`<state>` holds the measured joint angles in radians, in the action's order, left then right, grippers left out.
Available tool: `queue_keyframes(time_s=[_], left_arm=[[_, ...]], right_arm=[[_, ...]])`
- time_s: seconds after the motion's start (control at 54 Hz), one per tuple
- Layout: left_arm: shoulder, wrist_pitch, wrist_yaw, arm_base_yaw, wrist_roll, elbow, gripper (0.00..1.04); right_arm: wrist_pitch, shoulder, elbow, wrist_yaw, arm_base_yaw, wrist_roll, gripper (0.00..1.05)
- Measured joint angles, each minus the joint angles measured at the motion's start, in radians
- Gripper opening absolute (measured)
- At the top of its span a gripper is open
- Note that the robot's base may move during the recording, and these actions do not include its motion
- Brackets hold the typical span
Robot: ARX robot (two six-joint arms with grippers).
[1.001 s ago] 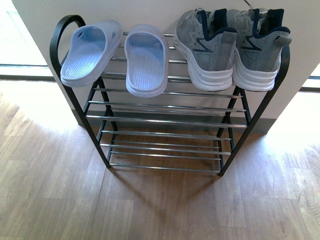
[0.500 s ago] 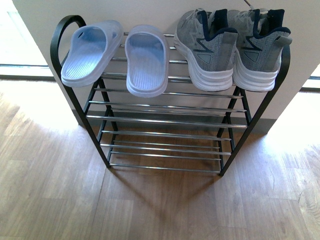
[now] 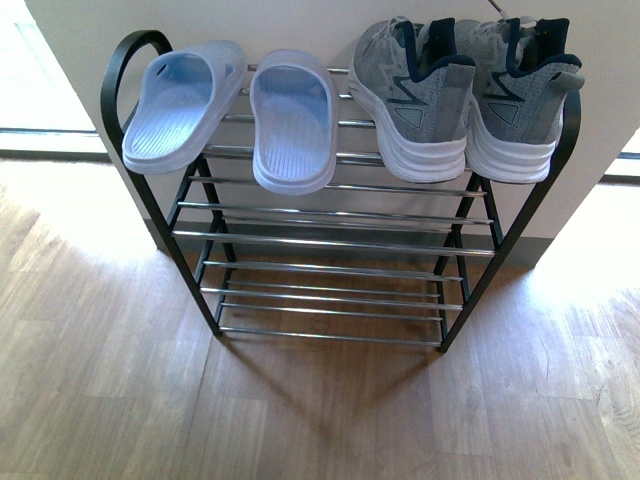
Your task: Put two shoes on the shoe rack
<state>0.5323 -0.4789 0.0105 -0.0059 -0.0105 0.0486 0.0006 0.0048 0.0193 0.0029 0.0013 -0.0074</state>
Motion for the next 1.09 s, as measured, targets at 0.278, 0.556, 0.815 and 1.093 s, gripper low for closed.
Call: queue_keyframes(time_s=[0.278, 0.556, 0.815, 1.093], left_arm=[[-0.142, 0.088, -0.01, 0.002, 0.001, -0.034, 0.01], [-0.239, 0.185, -0.011, 0.002, 0.002, -0.034, 0.01], [-0.319, 0.264, -0.01, 0.002, 0.001, -0.034, 0.01], [-0.513, 0.473, -0.01, 0.002, 0.002, -0.034, 0.01]], right_arm=[[0.0, 0.0, 0.0, 0.0, 0.0, 0.0, 0.96], [0.0, 0.0, 0.0, 0.0, 0.0, 0.0, 0.96], [0.0, 0.0, 0.0, 0.0, 0.0, 0.0, 0.96], [0.0, 0.0, 0.0, 0.0, 0.0, 0.0, 0.96]])
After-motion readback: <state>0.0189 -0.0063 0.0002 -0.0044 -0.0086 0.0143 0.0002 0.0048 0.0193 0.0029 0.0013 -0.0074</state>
